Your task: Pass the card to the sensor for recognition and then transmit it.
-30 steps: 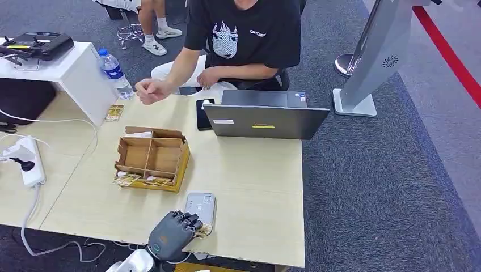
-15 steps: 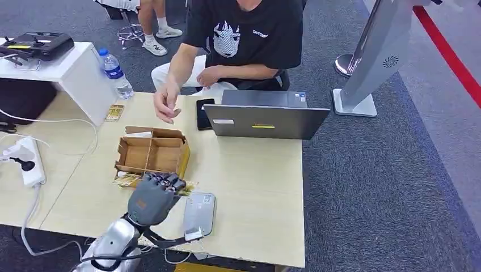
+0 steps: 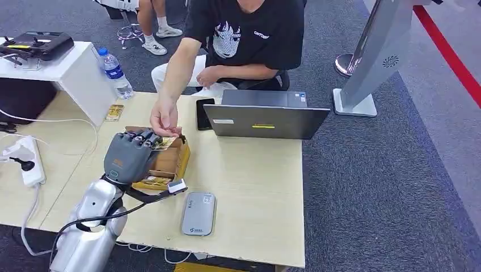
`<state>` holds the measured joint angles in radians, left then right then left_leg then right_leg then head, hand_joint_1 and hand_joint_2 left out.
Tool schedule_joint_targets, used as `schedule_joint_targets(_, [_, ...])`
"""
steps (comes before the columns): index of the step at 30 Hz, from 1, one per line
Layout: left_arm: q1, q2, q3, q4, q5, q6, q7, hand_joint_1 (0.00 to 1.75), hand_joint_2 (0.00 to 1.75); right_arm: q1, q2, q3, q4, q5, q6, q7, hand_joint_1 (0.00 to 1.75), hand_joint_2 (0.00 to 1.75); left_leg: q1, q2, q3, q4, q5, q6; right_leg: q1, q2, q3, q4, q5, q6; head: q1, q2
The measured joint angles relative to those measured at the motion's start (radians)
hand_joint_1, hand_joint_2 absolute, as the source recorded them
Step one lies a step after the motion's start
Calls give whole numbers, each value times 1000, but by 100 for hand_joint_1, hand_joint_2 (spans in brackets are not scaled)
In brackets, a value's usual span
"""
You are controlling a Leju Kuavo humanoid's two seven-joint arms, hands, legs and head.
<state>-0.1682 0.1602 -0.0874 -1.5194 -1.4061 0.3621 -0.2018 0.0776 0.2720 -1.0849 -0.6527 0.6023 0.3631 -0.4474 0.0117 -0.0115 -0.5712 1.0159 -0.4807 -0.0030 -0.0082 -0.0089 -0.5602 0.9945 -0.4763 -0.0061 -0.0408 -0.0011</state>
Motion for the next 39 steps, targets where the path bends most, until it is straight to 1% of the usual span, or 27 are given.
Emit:
schedule_joint_targets(5, [-14,6,20,-3,0,-18,1,175,175,0,0,-2,3,21,5,-10,0,175,0,0,0,0,0,0,0,0,0,0,0,0,0,0])
schedule_joint_targets(6, [-15,6,22,-5,-1,-18,1,147,175,0,0,-2,3,24,5,-11,0,175,0,0,0,0,0,0,0,0,0,0,0,0,0,0])
schedule_joint_targets(7, [-16,6,24,-5,-2,-18,1,0,175,0,0,-2,3,26,5,-12,0,175,0,0,0,0,0,0,0,0,0,0,0,0,0,0])
schedule_joint_targets(14, [4,6,41,-22,-18,-5,1,0,175,1,0,-16,5,45,7,-24,0,175,0,0,0,0,0,0,0,0,0,0,0,0,0,0])
schedule_joint_targets(25, [107,7,40,-64,-40,38,-37,0,175,2,0,-44,6,63,14,-28,0,175,0,0,0,0,-1,0,0,0,0,0,-1,1,0,0])
schedule_joint_targets(27, [131,16,31,-67,-55,35,-47,0,175,2,0,-51,6,64,17,-28,0,175,0,0,0,0,-1,0,0,0,0,0,-1,1,0,0])
schedule_joint_targets(32, [184,42,-14,-66,-88,33,-29,0,175,-13,0,-79,5,68,24,-27,0,175,0,0,0,0,-1,0,0,0,-1,0,-1,1,0,0])
schedule_joint_targets(39, [198,57,-32,-61,-90,33,-23,0,175,-25,0,-97,5,68,24,-27,0,175,0,0,0,0,-1,0,0,0,-1,0,-1,1,0,0])
